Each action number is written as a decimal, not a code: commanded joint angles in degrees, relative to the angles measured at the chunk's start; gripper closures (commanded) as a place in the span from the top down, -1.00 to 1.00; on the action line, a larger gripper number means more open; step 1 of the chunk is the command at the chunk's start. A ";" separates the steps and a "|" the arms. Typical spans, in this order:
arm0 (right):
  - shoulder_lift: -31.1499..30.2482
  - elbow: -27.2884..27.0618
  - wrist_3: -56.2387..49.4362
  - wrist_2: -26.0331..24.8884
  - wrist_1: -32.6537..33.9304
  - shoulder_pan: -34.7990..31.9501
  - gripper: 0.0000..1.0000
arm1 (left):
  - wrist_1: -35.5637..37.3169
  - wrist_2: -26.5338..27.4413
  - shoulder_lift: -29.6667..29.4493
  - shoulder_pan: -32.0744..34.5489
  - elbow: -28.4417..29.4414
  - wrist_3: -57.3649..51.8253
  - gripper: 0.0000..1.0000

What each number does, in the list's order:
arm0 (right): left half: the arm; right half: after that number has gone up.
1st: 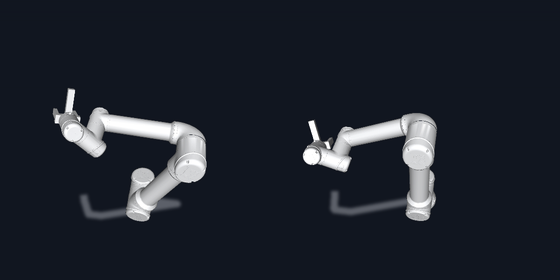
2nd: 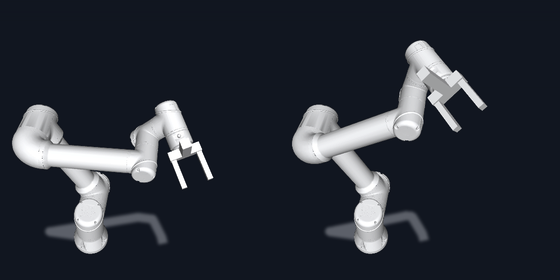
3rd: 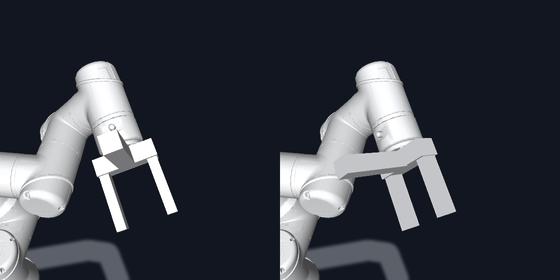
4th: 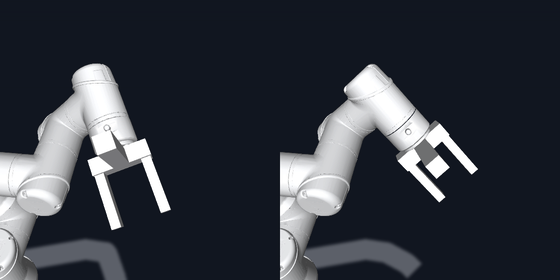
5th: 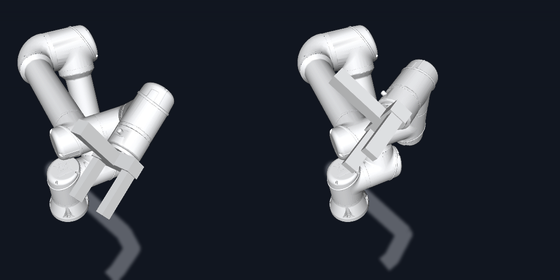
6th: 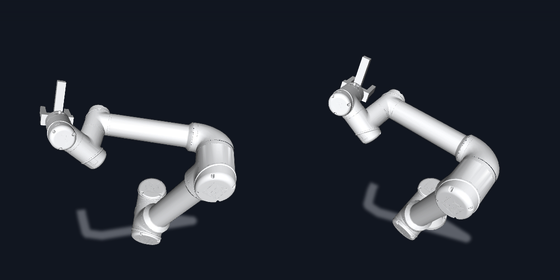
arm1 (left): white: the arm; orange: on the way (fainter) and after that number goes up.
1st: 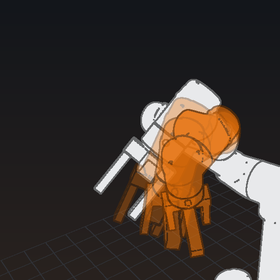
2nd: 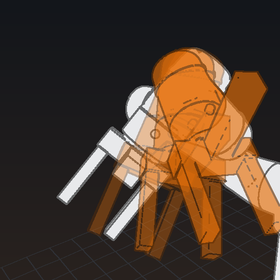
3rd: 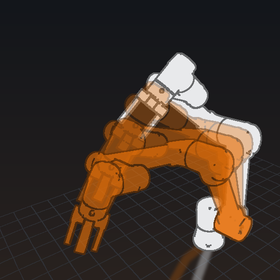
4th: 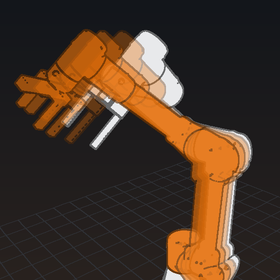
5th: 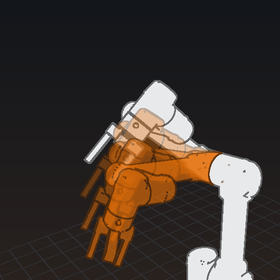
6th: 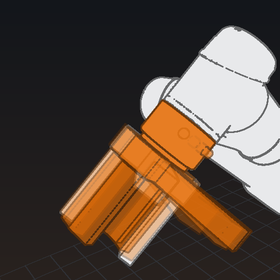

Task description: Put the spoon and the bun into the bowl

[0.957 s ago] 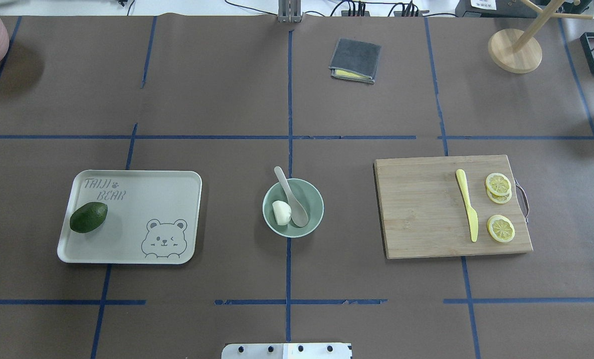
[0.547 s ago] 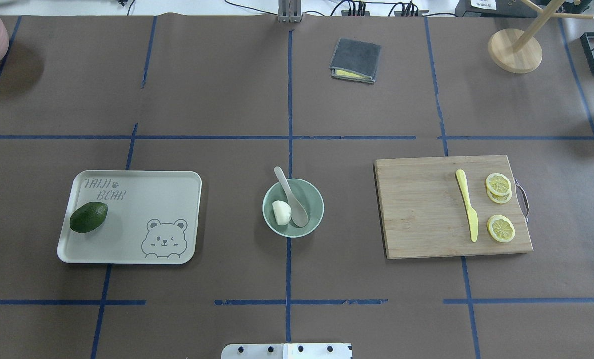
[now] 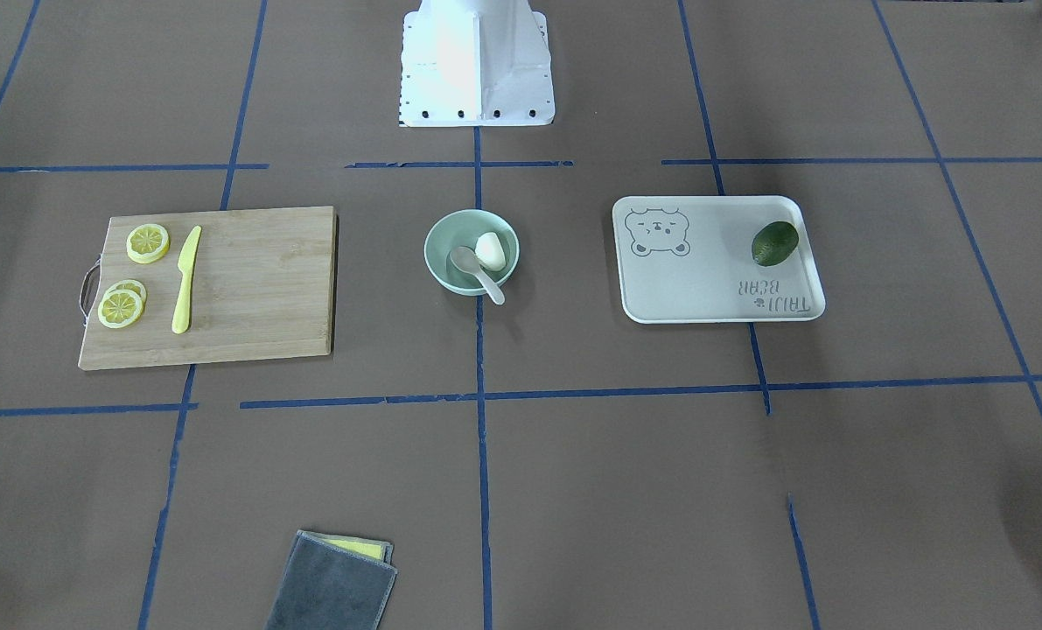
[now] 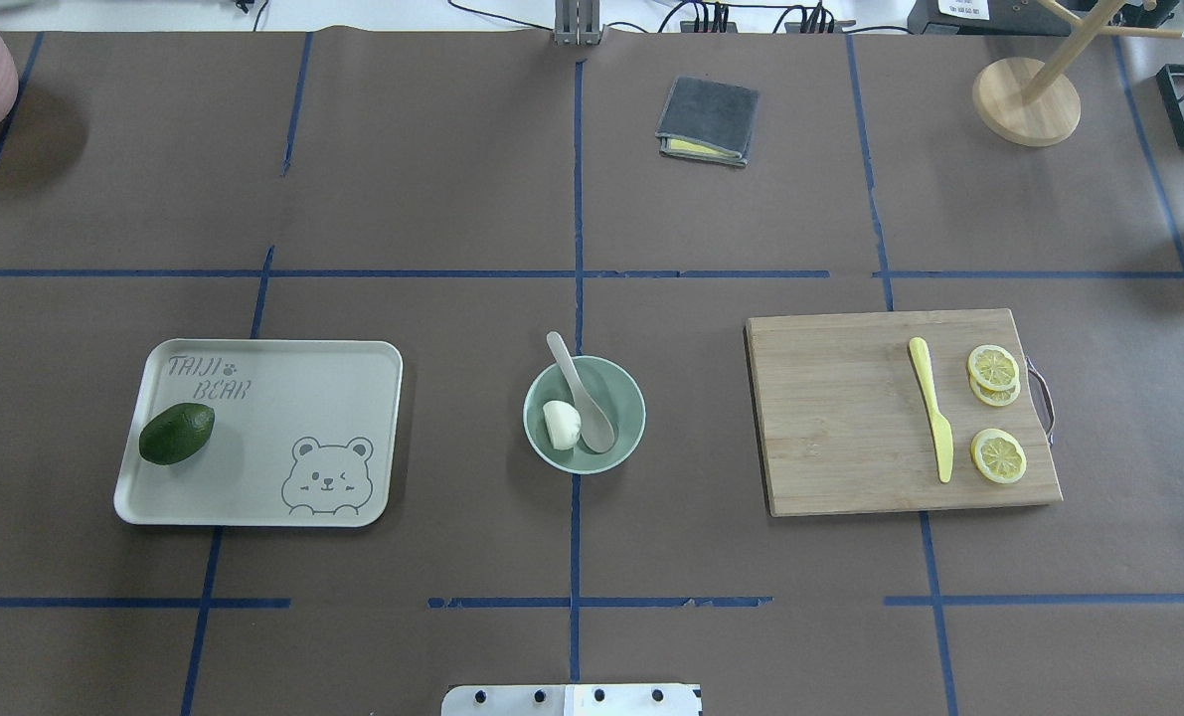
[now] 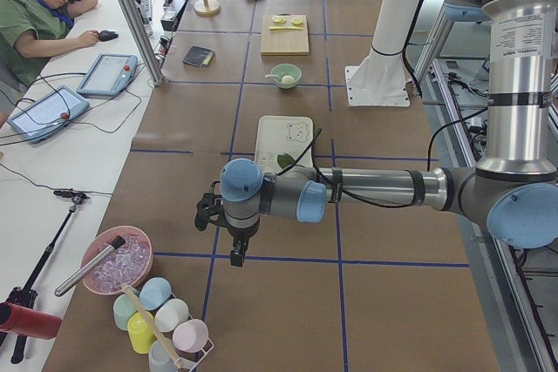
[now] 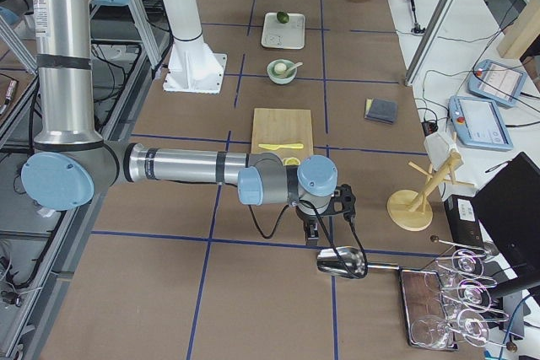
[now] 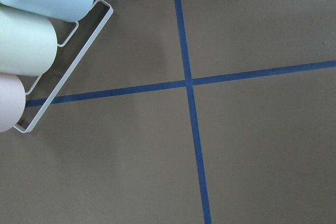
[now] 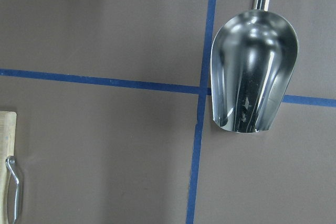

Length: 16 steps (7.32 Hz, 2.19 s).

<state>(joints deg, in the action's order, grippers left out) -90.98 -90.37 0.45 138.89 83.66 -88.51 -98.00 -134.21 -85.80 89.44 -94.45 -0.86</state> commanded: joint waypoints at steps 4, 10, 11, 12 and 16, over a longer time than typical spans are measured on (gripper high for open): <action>0.63 -0.24 0.43 -0.20 -0.17 0.00 1.00 | 0.00 0.00 -0.07 0.03 -0.12 0.15 1.00; 0.81 -0.77 0.43 -0.29 -0.25 0.00 1.00 | 0.09 -1.67 -0.07 0.03 0.40 0.68 1.00; 0.81 -0.77 0.43 -0.29 -0.25 0.00 1.00 | 1.14 -1.67 -0.07 0.12 0.14 0.68 1.00; 0.89 -0.77 0.43 -0.29 -0.25 0.00 1.00 | 3.50 -1.67 -0.25 0.03 -0.38 0.51 1.00; 1.34 -0.68 0.43 -0.29 -0.25 0.00 1.00 | 8.60 -1.41 -1.30 0.12 -1.80 -3.68 1.00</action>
<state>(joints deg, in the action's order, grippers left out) -89.72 -91.07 0.88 138.60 83.45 -88.50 -91.03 -135.66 -86.93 89.48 -96.15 -2.06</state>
